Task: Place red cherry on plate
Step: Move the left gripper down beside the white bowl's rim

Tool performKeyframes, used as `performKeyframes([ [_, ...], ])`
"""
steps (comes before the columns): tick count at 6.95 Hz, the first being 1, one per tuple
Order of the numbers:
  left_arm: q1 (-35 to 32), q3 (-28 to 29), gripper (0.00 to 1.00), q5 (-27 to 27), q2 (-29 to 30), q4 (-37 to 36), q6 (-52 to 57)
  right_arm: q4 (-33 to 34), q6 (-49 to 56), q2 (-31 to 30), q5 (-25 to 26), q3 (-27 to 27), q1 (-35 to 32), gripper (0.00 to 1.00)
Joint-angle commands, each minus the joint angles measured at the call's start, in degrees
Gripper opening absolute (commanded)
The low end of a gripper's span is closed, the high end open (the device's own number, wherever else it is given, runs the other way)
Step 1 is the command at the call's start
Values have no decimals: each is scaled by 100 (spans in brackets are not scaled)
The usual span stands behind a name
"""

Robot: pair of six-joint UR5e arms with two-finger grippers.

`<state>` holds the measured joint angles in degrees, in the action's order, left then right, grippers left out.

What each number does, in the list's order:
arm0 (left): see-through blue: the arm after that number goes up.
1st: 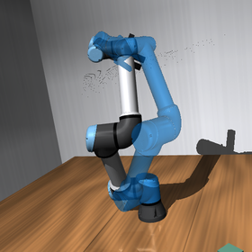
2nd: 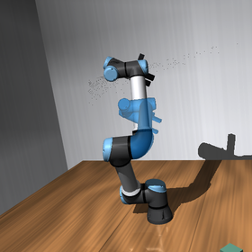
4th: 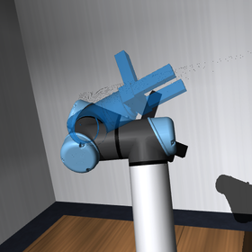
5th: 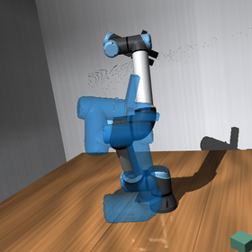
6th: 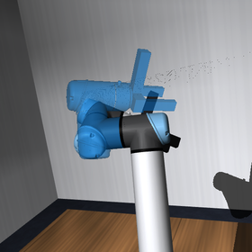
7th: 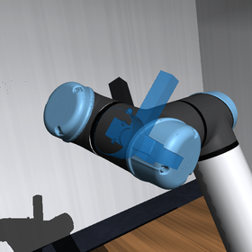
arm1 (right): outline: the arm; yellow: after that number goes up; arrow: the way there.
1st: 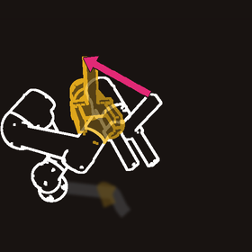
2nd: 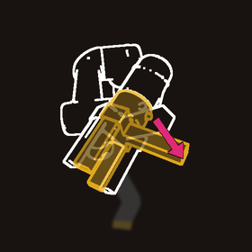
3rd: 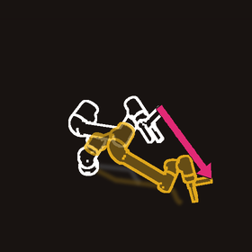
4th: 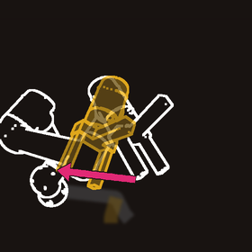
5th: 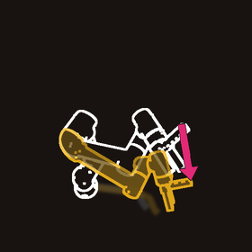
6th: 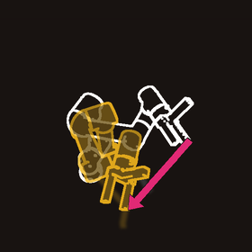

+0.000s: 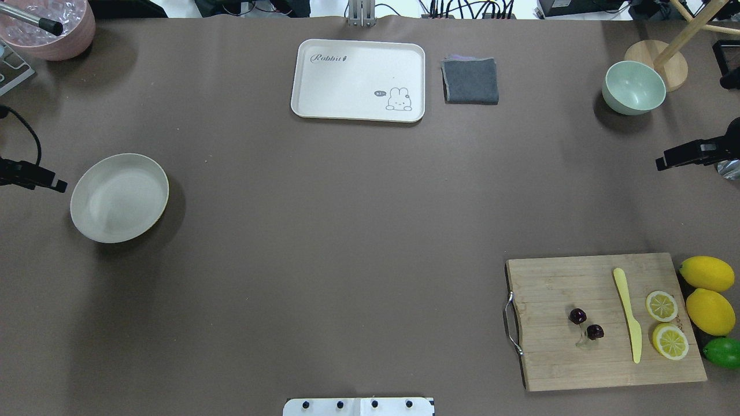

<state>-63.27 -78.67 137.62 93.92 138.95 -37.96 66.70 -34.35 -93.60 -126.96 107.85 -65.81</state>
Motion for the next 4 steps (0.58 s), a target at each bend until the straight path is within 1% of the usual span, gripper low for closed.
performKeyframes([
  [1,385,168,67,-289,83,431,-536,-8,-10,0,13,-1,7,100],
  [2,385,176,52,-280,74,440,-537,-8,-10,0,4,-1,7,100],
  [4,385,142,0,-271,66,440,-537,-8,-10,0,13,-1,7,100],
])
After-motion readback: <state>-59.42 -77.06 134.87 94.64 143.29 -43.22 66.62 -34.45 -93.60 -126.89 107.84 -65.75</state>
